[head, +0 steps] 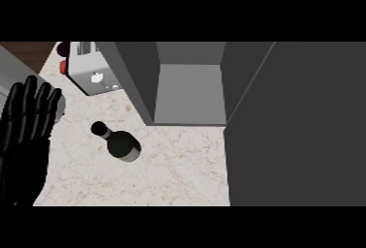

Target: Pick up the wine, place it into the cabinet and close the cabinet

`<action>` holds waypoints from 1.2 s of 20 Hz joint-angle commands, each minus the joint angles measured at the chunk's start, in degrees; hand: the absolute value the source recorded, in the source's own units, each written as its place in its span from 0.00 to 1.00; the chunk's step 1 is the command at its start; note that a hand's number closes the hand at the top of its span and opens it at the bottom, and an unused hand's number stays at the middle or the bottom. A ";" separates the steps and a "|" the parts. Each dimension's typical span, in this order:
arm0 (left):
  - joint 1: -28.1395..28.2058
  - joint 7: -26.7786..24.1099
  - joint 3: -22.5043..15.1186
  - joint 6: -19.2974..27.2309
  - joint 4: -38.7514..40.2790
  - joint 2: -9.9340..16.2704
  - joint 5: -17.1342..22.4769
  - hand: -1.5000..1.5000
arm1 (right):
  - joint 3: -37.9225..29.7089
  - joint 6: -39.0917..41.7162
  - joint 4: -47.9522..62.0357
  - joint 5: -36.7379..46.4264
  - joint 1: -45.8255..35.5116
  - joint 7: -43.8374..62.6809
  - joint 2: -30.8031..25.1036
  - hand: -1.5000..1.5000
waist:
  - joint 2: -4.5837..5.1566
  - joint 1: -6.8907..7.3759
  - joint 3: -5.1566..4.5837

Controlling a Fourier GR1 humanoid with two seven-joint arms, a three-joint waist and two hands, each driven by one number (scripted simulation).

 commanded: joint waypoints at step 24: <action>-23.54 21.07 -38.34 55.71 11.57 -4.51 -19.05 0.00 | 1.39 8.91 -22.95 -19.57 9.06 24.85 -6.17 0.00 | -0.53 -0.77 0.78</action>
